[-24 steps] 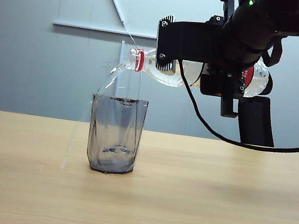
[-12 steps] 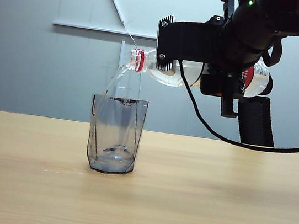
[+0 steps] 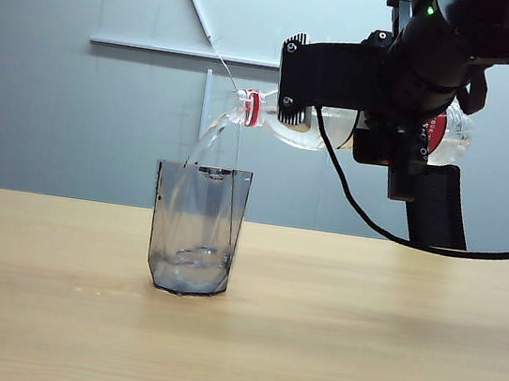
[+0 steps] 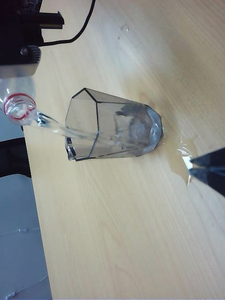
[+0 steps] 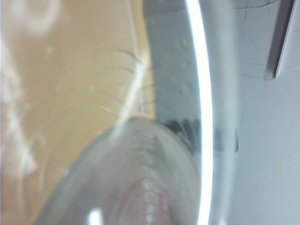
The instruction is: Pick up the mineral water bottle on the table and pour water into the mug until it's half full.
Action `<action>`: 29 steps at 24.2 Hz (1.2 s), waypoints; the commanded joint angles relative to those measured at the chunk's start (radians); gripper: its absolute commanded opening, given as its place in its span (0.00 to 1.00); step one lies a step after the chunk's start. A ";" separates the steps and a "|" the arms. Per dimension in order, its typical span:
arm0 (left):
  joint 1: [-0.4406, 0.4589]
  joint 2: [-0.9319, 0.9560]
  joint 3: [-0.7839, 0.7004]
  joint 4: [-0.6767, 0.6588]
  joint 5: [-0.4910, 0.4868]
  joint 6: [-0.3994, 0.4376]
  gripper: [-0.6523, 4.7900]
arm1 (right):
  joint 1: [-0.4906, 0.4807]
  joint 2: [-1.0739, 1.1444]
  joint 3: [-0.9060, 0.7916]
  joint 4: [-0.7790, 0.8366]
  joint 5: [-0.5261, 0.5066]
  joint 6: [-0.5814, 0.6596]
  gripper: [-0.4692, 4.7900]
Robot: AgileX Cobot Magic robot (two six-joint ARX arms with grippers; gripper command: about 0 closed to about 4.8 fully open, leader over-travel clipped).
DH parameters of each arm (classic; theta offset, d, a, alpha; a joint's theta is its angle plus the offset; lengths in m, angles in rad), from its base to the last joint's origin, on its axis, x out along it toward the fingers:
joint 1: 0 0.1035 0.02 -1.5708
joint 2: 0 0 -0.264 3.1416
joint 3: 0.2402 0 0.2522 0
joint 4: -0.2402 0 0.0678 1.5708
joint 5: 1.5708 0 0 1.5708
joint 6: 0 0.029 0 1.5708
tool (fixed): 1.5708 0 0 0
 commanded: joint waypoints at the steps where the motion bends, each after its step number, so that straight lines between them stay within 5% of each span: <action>1: 0.000 -0.001 0.002 0.012 0.002 -0.003 0.12 | 0.002 -0.007 0.008 0.036 0.013 0.004 0.51; 20: 0.000 -0.001 0.002 0.012 0.002 -0.003 0.12 | 0.002 -0.007 0.008 -0.005 0.013 0.013 0.51; 29: 0.000 -0.004 0.002 0.012 0.002 -0.003 0.12 | 0.007 -0.007 0.008 -0.087 0.012 0.158 0.48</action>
